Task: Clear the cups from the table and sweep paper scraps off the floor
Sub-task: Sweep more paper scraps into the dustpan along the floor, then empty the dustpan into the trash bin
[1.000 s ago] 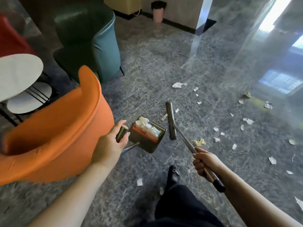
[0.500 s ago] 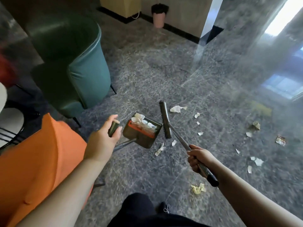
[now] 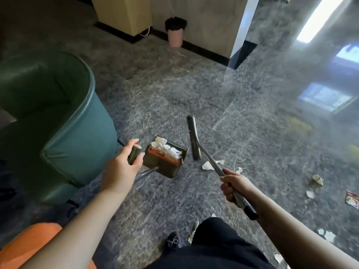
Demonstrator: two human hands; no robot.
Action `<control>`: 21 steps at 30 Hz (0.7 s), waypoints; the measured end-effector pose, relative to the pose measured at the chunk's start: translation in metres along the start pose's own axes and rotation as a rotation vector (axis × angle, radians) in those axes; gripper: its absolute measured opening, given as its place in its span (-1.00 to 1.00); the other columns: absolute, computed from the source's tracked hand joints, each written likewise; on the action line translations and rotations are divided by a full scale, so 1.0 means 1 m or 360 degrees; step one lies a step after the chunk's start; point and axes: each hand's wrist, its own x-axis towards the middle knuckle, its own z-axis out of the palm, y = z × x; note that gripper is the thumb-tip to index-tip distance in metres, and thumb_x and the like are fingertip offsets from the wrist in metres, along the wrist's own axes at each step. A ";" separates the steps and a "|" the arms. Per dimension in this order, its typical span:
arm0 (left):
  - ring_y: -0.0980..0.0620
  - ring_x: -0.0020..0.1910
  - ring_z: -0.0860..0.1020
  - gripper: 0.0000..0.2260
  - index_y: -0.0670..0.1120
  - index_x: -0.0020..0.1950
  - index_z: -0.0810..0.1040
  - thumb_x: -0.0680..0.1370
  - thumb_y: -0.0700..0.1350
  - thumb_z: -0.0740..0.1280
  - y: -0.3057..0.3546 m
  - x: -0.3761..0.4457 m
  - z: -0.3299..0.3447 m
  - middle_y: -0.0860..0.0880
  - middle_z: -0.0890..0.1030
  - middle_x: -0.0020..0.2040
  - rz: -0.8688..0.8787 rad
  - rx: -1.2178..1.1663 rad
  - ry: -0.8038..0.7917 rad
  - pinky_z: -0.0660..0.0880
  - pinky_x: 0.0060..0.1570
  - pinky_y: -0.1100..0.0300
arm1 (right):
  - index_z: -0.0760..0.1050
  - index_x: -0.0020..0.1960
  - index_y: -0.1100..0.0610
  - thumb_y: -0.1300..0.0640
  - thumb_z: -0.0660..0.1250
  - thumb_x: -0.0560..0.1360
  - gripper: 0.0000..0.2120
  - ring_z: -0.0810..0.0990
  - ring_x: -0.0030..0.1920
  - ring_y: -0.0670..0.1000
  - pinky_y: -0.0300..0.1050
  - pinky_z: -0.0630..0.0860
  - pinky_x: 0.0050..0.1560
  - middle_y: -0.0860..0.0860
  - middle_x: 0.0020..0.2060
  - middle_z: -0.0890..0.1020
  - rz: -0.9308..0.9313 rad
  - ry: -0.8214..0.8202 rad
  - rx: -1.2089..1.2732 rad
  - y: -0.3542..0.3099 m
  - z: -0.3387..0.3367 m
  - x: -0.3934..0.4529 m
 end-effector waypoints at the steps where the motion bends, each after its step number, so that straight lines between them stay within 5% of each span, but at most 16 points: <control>1: -0.19 -0.13 0.61 -0.65 0.10 0.33 0.52 0.54 -0.03 0.39 0.002 0.027 0.005 -0.13 0.68 -0.08 0.0010 0.0015 0.0000 0.54 -0.09 0.03 | 0.32 -0.02 0.00 0.35 0.02 0.60 -0.73 0.18 -0.65 -0.14 -0.42 0.19 -0.60 0.01 -0.50 0.21 0.0008 -0.0008 0.0016 -0.019 0.003 0.014; 6: -0.20 -0.32 0.58 -0.68 0.12 0.30 0.51 0.54 -0.02 0.38 0.011 0.140 0.036 -0.10 0.67 -0.13 0.0031 -0.0006 0.0042 0.57 -0.17 0.00 | 0.31 -0.01 0.00 0.34 0.04 0.61 -0.75 0.20 -0.66 -0.14 -0.40 0.20 -0.62 -0.03 -0.58 0.25 0.0027 0.0010 0.0104 -0.108 0.006 0.089; 14: -0.18 -0.31 0.59 -0.67 0.22 0.29 0.45 0.55 0.02 0.36 0.044 0.328 0.093 -0.05 0.65 -0.16 -0.0112 -0.0005 0.0081 0.57 -0.20 0.00 | 0.25 0.04 -0.03 0.35 0.02 0.61 -0.73 0.19 -0.66 -0.14 -0.41 0.20 -0.62 -0.01 -0.53 0.22 0.0067 -0.0034 0.0056 -0.280 0.004 0.219; 21: -0.19 -0.33 0.58 -0.69 0.21 0.29 0.47 0.56 0.04 0.34 0.069 0.477 0.116 -0.04 0.56 -0.31 -0.0171 0.0003 0.0144 0.56 -0.21 0.00 | 0.24 0.39 0.06 0.33 0.02 0.61 -0.61 0.21 -0.67 -0.14 -0.41 0.20 -0.61 0.00 -0.53 0.23 0.0103 -0.0035 0.0045 -0.417 0.024 0.309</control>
